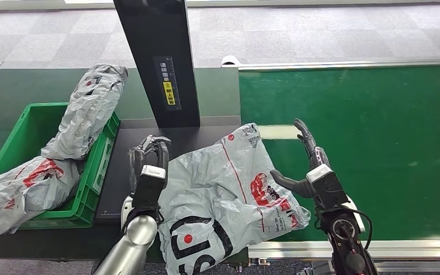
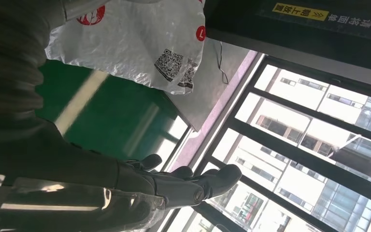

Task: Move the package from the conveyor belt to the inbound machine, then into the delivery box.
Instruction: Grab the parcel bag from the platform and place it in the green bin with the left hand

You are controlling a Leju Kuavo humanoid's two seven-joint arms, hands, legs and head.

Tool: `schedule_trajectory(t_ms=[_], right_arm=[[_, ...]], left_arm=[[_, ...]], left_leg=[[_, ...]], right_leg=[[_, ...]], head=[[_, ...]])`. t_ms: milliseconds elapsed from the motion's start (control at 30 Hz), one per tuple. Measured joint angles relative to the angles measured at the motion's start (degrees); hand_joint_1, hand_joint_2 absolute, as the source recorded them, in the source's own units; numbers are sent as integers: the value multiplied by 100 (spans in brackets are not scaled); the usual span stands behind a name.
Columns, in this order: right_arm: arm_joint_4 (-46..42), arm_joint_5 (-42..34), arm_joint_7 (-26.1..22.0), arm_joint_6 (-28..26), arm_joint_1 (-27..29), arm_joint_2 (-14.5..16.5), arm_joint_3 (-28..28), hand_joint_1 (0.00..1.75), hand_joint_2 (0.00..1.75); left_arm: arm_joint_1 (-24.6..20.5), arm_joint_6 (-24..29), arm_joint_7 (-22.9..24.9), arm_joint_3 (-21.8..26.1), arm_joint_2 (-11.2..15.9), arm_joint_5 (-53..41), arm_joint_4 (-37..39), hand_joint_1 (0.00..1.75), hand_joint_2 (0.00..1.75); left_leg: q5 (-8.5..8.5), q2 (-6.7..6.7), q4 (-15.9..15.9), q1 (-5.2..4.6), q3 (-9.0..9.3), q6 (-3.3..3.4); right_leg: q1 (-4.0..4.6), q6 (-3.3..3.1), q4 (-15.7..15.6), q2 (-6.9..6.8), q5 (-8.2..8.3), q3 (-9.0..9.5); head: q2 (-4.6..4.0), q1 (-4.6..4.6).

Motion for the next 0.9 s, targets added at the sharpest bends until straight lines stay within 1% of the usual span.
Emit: schedule_trajectory(t_ms=[133,200,267,367,467,700,900], right_arm=[[1,-14,-3,-2,-5,-26,5,0,175],[9,-28,-4,3,-20,-34,7,0,175],[32,-49,-6,16,-56,-43,14,0,175],[75,-69,-10,44,-115,-53,27,0,175],[105,-72,-11,55,-130,-62,34,0,175],[126,-72,-11,59,-137,-78,46,0,175],[127,-63,-10,104,-154,-79,46,0,175]], left_arm=[[-4,-649,130,-233,55,-134,0,0,0],[-19,-1001,126,-331,92,-140,-2,0,87],[-47,-1480,26,-431,144,-140,-8,0,175],[-84,-2042,-148,-551,208,-166,-35,0,175],[-119,-2310,-177,-633,259,-243,-57,0,175],[-139,-2404,-163,-716,336,-346,-59,0,175],[-167,-2325,-33,-966,407,-1440,-31,0,175]], left_leg=[[0,1,0,0,0,0],[0,1,0,0,0,0],[0,0,0,0,0,0],[0,1,0,0,0,0],[0,0,0,0,0,0],[0,0,0,0,0,0],[0,0,0,0,0,0]], right_leg=[[0,0,0,0,0,0],[0,0,0,0,0,1],[0,0,0,0,0,1],[0,0,0,0,0,0],[0,0,0,0,0,1],[0,0,0,0,0,1],[0,0,0,0,0,1]], head=[[0,1],[0,1],[0,1],[0,1],[0,1],[0,1],[0,0]])
